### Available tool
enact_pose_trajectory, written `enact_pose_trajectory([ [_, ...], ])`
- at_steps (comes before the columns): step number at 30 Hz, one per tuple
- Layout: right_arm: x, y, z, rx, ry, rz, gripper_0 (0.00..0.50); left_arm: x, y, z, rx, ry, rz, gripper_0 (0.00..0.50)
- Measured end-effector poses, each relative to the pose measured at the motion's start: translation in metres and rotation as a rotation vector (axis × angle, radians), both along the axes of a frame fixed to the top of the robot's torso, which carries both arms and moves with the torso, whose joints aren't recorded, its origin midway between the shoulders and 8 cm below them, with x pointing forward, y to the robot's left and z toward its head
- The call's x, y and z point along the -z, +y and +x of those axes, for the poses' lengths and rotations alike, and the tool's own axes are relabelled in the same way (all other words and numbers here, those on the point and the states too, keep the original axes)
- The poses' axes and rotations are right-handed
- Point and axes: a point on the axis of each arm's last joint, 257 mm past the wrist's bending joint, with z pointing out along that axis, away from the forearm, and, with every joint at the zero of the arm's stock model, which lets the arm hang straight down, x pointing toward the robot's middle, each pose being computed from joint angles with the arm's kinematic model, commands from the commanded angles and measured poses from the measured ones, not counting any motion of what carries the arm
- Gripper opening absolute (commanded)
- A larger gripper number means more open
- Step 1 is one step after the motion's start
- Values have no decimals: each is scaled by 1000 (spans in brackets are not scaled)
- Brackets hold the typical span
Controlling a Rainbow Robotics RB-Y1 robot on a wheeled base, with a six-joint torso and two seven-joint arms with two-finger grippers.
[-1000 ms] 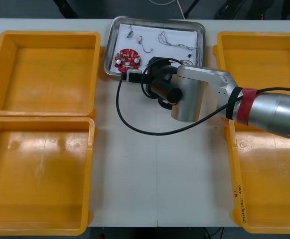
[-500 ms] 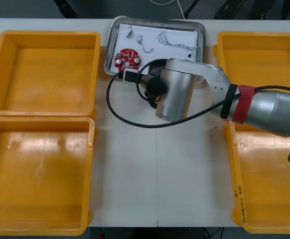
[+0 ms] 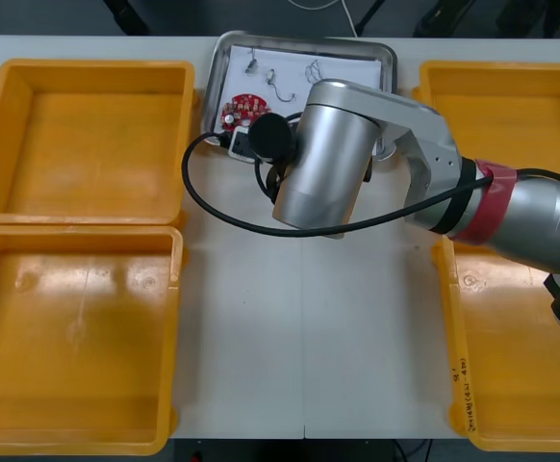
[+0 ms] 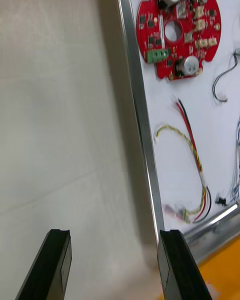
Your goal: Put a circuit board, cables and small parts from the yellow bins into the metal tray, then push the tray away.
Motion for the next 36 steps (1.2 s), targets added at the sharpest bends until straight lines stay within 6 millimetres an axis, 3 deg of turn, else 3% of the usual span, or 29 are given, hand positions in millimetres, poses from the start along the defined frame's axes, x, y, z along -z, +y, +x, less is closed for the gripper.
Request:
enact_pose_trajectory([
  [11,-32,-54,-66,185,101,66,500,0,0,0,0,0,0,477],
  [16,-49,-56,-85,222,113,256,500,0,0,0,0,0,0,477],
  [20,-61,-73,-95,291,116,404,500,0,0,0,1,0,0,475],
  [24,-64,-106,-103,343,124,462,500,0,0,0,1,0,0,477],
  [36,-55,-239,-114,755,146,679,500,0,0,0,1,0,0,477],
])
